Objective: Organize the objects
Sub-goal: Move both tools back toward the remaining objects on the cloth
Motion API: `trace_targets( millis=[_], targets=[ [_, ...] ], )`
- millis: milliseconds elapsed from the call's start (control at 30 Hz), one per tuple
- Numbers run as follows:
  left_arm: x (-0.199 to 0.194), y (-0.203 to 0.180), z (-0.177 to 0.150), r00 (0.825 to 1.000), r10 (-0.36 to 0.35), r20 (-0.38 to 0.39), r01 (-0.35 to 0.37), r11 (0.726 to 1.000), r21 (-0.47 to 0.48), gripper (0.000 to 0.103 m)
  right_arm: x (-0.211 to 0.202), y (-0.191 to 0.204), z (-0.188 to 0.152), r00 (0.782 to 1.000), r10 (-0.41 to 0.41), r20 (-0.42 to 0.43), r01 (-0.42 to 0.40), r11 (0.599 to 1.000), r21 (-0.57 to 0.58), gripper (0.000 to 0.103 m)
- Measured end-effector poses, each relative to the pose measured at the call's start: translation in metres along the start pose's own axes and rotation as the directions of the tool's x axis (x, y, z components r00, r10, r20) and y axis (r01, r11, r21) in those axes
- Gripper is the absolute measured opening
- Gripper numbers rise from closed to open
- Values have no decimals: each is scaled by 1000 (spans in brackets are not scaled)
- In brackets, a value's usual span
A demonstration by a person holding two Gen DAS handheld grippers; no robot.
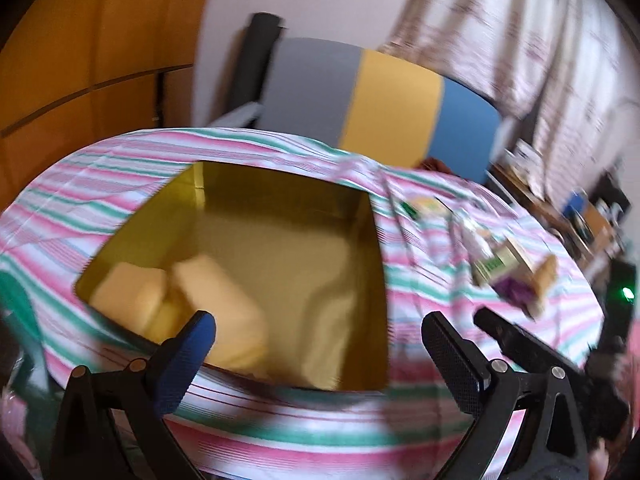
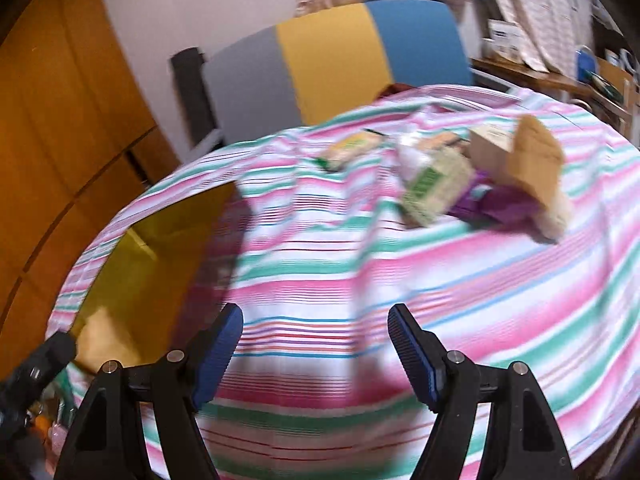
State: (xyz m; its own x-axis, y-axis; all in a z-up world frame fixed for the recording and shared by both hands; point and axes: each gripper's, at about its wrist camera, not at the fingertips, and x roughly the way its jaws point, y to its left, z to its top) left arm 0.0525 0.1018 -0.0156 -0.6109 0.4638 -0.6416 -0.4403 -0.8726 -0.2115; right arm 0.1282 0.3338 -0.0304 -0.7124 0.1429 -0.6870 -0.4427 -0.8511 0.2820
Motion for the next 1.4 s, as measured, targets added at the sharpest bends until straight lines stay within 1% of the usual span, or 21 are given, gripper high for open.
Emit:
trace_targets(
  millis=[100,200,267,367,433,467,533,633,733,833,933,967,1033,1067,1133,1200,1233,1300,1400],
  targets=[
    [-1,-18,-8,999,-43,-4,43,998,48,103,-2,-25,-3,999,-53,5,53,999,8,76],
    [-1,-31,-16,996,-82,-20,84,993,77,103,-1,-51,-6,993,-115,-14,115,993,9,76],
    [1,-36,-20,995,-92,-35,95,991,89,103,0,-72,-8,989,-145,-29,146,989,33,76],
    [2,-42,-25,994,-97,-51,101,990,100,103,-2,-97,-2,982,-185,-32,187,981,58,76],
    [2,-43,-27,994,-97,-56,102,990,99,103,-9,-114,12,974,-227,3,226,971,76,76],
    [2,-43,-28,994,-96,-55,101,990,95,103,-17,-125,24,967,-250,41,245,964,105,76],
    [2,-43,-30,994,-93,-57,98,991,94,103,-28,-138,44,959,-267,94,252,956,152,76],
    [2,-45,-32,994,-93,-63,99,991,94,103,-40,-158,84,940,-293,172,253,941,224,76],
    [1,-47,-34,994,-93,-64,99,990,104,103,-35,-171,110,935,-305,183,250,930,271,76],
    [-1,-48,-35,994,-91,-62,98,989,110,103,-20,-185,124,940,-311,137,259,917,304,76],
    [0,-49,-36,993,-94,-66,101,988,113,103,-4,-188,118,955,-286,72,255,924,286,76],
    [0,-49,-37,993,-93,-65,100,988,114,103,-1,-181,108,967,-246,67,220,938,266,76],
    [0,-49,-37,993,-93,-69,100,989,112,103,-2,-166,92,980,-189,60,171,960,224,76],
    [1,-49,-37,993,-95,-72,103,989,108,103,-2,-153,76,985,-165,41,156,972,174,76],
    [1,-47,-38,993,-96,-75,104,989,102,103,-3,-137,55,990,-136,30,132,985,116,76],
    [1,-46,-39,992,-95,-79,103,990,99,103,-10,-125,31,995,-91,41,88,994,60,76],
    [1,-46,-39,992,-95,-80,102,990,98,103,-15,-122,21,995,-84,51,82,996,40,76],
    [0,-46,-40,993,-93,-79,100,990,95,103,-22,-125,16,992,-90,87,88,996,28,76],
    [0,-47,-40,993,-96,-76,103,990,96,103,-36,-140,22,978,-130,165,123,991,55,76]
  ],
)
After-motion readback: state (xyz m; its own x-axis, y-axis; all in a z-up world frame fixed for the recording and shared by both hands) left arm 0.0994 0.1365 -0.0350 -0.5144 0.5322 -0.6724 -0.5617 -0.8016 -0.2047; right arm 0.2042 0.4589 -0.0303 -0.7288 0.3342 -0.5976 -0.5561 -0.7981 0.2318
